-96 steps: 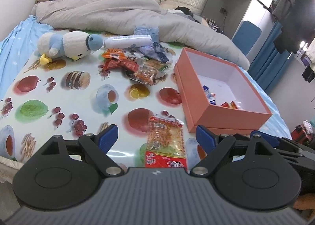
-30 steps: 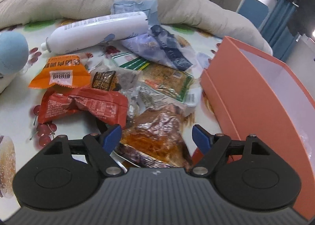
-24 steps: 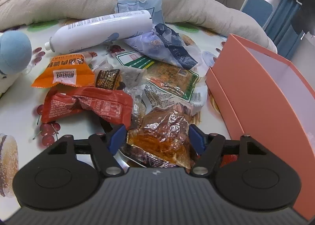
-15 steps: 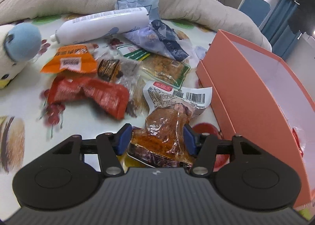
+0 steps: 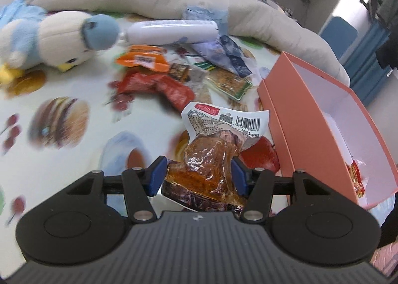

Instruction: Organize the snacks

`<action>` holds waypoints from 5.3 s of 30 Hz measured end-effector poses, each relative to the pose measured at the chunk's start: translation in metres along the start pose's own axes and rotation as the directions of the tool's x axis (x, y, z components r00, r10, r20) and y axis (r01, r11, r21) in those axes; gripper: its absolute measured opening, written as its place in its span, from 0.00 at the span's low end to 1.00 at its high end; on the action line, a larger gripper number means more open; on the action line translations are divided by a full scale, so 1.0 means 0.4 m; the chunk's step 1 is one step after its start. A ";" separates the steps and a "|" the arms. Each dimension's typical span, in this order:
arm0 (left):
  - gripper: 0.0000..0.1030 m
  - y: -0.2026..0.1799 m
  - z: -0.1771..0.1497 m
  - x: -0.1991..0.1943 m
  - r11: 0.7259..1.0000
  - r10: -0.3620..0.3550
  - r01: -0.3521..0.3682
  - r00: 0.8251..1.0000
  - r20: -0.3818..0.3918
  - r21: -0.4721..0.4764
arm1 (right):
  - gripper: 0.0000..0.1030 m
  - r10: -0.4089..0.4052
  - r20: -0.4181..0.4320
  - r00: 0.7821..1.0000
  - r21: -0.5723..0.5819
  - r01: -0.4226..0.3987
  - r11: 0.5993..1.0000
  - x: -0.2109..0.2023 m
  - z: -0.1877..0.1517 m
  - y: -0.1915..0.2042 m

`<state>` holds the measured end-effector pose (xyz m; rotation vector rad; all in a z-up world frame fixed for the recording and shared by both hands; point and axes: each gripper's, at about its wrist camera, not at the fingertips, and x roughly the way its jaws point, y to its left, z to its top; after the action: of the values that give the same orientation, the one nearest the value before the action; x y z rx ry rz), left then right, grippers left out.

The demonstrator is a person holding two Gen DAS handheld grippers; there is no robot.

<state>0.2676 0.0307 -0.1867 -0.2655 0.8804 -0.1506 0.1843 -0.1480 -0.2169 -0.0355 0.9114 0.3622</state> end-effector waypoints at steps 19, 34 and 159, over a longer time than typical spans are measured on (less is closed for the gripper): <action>0.60 0.069 -0.212 -0.199 0.996 0.089 -0.089 0.996 -0.016 -0.019 | 0.04 0.042 0.048 0.998 0.031 -0.043 0.999 -0.040 -0.094 0.015; 0.89 0.079 -0.227 -0.195 0.999 0.007 -0.010 0.998 -0.068 -0.035 | 0.66 0.015 0.101 0.995 0.095 -0.024 0.995 -0.060 -0.100 -0.012; 0.61 -0.595 0.067 -0.023 0.952 -0.181 0.192 0.981 -0.067 0.240 | 0.23 -0.281 0.293 0.914 0.310 0.187 0.932 -0.366 0.105 -0.443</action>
<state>0.2775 -0.1905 -0.0946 -0.1135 0.8701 -0.4404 0.1923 -0.3495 -0.0988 0.1675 0.6040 0.0081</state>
